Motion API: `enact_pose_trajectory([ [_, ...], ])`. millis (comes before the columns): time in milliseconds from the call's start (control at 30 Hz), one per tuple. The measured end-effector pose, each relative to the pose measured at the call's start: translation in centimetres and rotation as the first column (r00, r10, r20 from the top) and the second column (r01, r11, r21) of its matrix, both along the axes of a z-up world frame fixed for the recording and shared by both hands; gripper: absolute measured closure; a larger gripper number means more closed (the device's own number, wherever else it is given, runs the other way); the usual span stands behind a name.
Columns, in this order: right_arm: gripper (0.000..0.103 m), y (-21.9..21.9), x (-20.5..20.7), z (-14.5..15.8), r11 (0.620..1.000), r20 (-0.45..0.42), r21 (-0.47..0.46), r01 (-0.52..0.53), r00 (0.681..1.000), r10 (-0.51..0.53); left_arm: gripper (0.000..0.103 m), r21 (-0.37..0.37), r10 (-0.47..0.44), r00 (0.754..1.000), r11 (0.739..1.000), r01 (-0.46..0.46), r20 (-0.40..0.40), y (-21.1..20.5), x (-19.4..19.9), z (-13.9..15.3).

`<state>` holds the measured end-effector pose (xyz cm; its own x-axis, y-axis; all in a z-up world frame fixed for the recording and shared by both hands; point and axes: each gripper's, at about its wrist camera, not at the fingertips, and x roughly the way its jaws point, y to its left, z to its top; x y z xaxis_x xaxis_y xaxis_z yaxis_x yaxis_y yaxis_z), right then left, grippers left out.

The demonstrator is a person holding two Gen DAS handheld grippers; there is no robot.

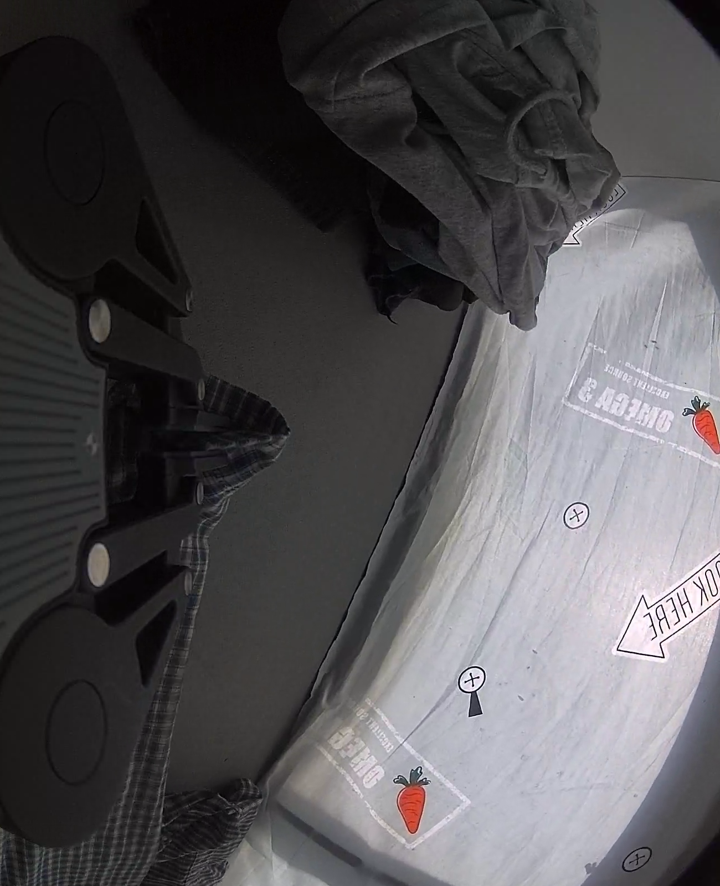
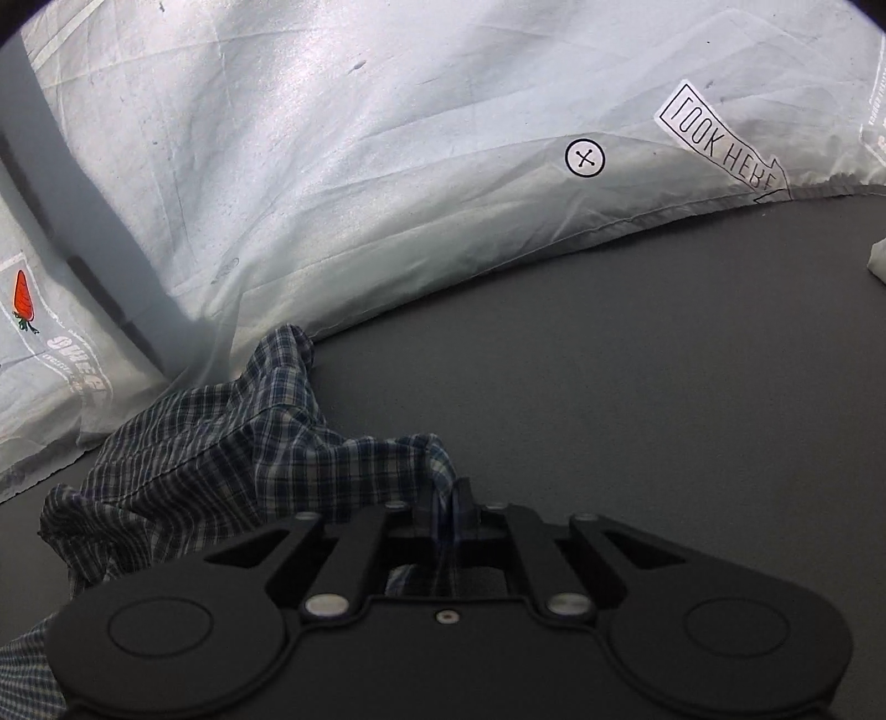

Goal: Fold clothes

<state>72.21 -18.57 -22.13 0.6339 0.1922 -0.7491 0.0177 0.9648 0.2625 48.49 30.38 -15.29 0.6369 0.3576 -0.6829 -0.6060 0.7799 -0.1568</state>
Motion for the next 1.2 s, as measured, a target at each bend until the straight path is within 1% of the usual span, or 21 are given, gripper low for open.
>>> enact_pose_trajectory([
  [33,0.087,0.1,0.1,0.2,1.0,-0.005,-0.018,-0.002,1.0,0.002,0.096,-0.021,0.024,1.0,0.999,-0.024,-0.011,0.4,-0.1,-0.7],
  [67,0.065,0.1,0.1,0.4,0.999,-0.01,-0.033,-0.003,1.0,0.003,0.096,-0.038,0.038,0.999,0.999,-0.038,-0.016,0.7,-0.2,-1.1],
  [100,0.055,-0.2,-0.3,0.9,0.999,-0.006,-0.034,0.003,1.0,-0.004,0.094,-0.054,0.05,0.999,0.997,-0.051,-0.021,1.0,-0.3,-1.5],
  [133,0.05,-0.4,-0.7,1.3,0.999,-0.002,-0.036,0.01,1.0,-0.01,0.094,-0.069,0.062,0.998,0.996,-0.063,-0.027,1.3,-0.4,-2.0],
  [200,0.049,-1.0,-1.5,2.2,0.999,0.006,-0.039,0.023,1.0,-0.023,0.086,-0.092,0.068,0.997,0.993,-0.072,-0.048,1.7,-0.6,-2.8],
  [267,0.04,-1.5,-2.3,3.1,0.998,0.016,-0.041,0.04,0.999,-0.039,0.081,-0.098,0.08,0.996,0.992,-0.083,-0.038,1.8,-1.1,-3.4],
  [333,0.036,-2.1,-4.8,4.0,0.995,0.072,-0.035,0.097,0.993,-0.095,0.071,-0.095,0.089,0.995,0.991,-0.092,-0.033,1.8,-1.7,-3.3],
  [367,0.033,-2.4,-6.2,4.4,0.991,0.106,-0.031,0.128,0.987,-0.124,0.054,-0.089,0.112,0.993,0.989,-0.116,-0.047,1.8,-2.0,-3.2],
  [400,0.031,-2.7,-7.6,4.7,0.987,0.136,-0.025,0.156,0.979,-0.151,0.034,-0.083,0.137,0.989,0.986,-0.142,-0.064,1.8,-2.3,-3.0],
  [433,0.028,-3.2,-8.7,4.7,0.986,0.139,-0.011,0.166,0.977,-0.163,0.03,-0.077,0.162,0.984,0.983,-0.168,-0.081,1.8,-2.6,-2.9],
  [500,0.028,-4.3,-11.1,4.3,0.987,0.089,0.048,0.154,0.984,-0.157,0.029,-0.111,0.186,0.981,0.975,-0.192,-0.061,1.9,-3.7,-2.6],
  [567,0.028,-5.1,-13.2,3.4,0.985,0.037,0.085,0.151,0.987,-0.154,0.029,-0.173,0.207,0.978,0.962,-0.21,-0.038,2.2,-4.6,-2.7],
  [633,0.028,-5.3,-15.4,2.5,0.988,0.003,0.069,0.141,0.99,-0.142,0.029,-0.225,0.231,0.973,0.947,-0.231,-0.026,2.4,-5.4,-2.9],
  [767,0.028,-5.2,-18.6,1.1,0.991,-0.026,0.02,0.136,0.99,-0.135,0.027,-0.241,0.239,0.971,0.942,-0.233,-0.004,2.2,-5.8,-3.0],
  [867,0.028,-4.9,-19.7,0.5,0.99,-0.017,-0.01,0.138,0.99,-0.139,0.024,-0.247,0.241,0.97,0.941,-0.231,0.011,2.2,-5.4,-3.1],
  [933,0.026,-4.2,-19.5,0.4,0.992,-0.014,-0.055,0.117,0.993,-0.118,0.023,-0.265,0.253,0.967,0.933,-0.243,0.005,2.3,-5.1,-3.0],
  [967,0.024,-3.7,-19.4,0.4,0.991,-0.014,-0.085,0.099,0.995,-0.101,0.023,-0.284,0.259,0.966,0.926,-0.248,0.001,2.3,-5.0,-2.9],
  [1033,0.019,-2.9,-19.4,0.2,0.989,-0.012,-0.124,0.081,0.997,-0.083,0.023,-0.355,0.3,0.954,0.891,-0.284,-0.01,2.4,-5.1,-2.6],
  [1067,0.017,-2.5,-19.5,0.0,0.987,-0.003,-0.142,0.078,0.997,-0.079,0.023,-0.411,0.325,0.946,0.862,-0.297,-0.001,2.3,-5.4,-2.5],
  [1100,0.016,-2.1,-19.6,-0.1,0.984,0.005,-0.161,0.074,0.997,-0.074,0.023,-0.453,0.337,0.941,0.841,-0.296,0.01,2.1,-5.6,-2.6],
  [1200,0.011,-0.9,-19.8,-0.8,0.972,0.022,-0.234,0.03,0.999,-0.025,0.023,-0.598,0.349,0.936,0.762,-0.249,0.055,1.6,-5.9,-3.4],
])
